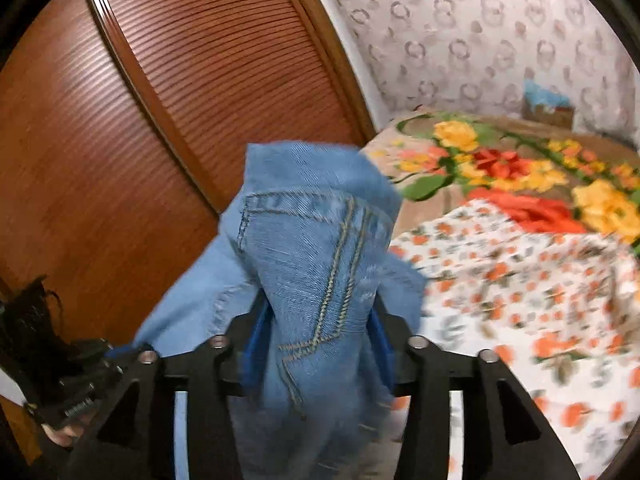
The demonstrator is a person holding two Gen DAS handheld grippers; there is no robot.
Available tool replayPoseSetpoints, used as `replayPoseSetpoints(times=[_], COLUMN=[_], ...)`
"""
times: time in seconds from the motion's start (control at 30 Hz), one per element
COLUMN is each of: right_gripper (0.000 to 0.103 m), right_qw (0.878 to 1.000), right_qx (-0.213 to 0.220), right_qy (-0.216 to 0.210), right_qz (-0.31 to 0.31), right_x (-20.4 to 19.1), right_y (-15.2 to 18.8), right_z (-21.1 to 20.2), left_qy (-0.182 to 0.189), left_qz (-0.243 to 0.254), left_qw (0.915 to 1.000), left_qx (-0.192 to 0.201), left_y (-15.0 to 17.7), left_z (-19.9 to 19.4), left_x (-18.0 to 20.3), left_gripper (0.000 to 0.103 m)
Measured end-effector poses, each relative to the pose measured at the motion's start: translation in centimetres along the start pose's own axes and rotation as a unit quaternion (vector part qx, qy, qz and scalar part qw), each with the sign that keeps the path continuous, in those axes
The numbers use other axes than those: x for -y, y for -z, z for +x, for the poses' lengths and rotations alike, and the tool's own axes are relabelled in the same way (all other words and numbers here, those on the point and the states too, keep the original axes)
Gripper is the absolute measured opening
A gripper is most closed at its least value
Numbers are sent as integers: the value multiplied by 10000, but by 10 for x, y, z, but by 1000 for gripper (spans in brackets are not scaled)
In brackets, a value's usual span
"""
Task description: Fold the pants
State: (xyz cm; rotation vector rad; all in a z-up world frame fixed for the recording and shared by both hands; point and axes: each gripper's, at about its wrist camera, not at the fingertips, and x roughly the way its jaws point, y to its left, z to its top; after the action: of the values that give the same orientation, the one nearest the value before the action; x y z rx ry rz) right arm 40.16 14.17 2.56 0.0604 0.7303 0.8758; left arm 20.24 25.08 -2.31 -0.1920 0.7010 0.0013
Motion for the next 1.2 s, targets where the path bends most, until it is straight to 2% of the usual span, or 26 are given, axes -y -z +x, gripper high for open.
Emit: replayPoseSetpoints(times=[0.1,0.2,0.23,0.27,0.3,0.33,0.43,0.53,0.73,0.9,0.97,1.07,1.2], right_gripper=[56,56,53,39,32,32,31,31,31,31,31,31,32], right_qw=[9984,9913,9891,9892,9908,9914,9876,9921,9919,9909,9905,9896,9882], right_qx=[172,646,777,819,732,626,317,-37,148,482,559,666,780], right_qy=[427,809,864,759,600,554,960,952,974,806,759,729,793], right_qz=[-327,-810,-901,-947,-963,-1003,-1205,-815,-799,-959,-1003,-1049,-1056], right_x=[-17,-54,-60,-65,-67,-70,-65,-49,-68,-96,-101,-106,-111], right_y=[-3,4,4,4,4,11,11,5,4,31,46,68,93], right_z=[-16,-37,-42,-42,-38,-34,-3,26,14,-33,-49,-73,-105], left_qy=[-54,-153,-170,-206,-234,-250,-266,-240,-395,-457,-541,-462,-391], left_qz=[13,-7,-8,-1,5,12,17,18,47,148,275,375,524], left_qw=[10000,9998,9998,9997,9996,9996,9996,9997,9992,9981,9969,9963,9950], left_qx=[-40,-94,-106,-127,-143,-145,-122,-82,82,397,500,613,757], left_y=[2,5,3,4,5,4,6,5,3,2,3,3,6], left_z=[2,3,0,2,3,3,4,1,-18,-50,-60,-73,-88], left_x=[0,1,4,4,5,5,5,9,19,35,46,61,82], left_gripper=[5,5,5,5,5,5,5,5,5,6,14,21,37])
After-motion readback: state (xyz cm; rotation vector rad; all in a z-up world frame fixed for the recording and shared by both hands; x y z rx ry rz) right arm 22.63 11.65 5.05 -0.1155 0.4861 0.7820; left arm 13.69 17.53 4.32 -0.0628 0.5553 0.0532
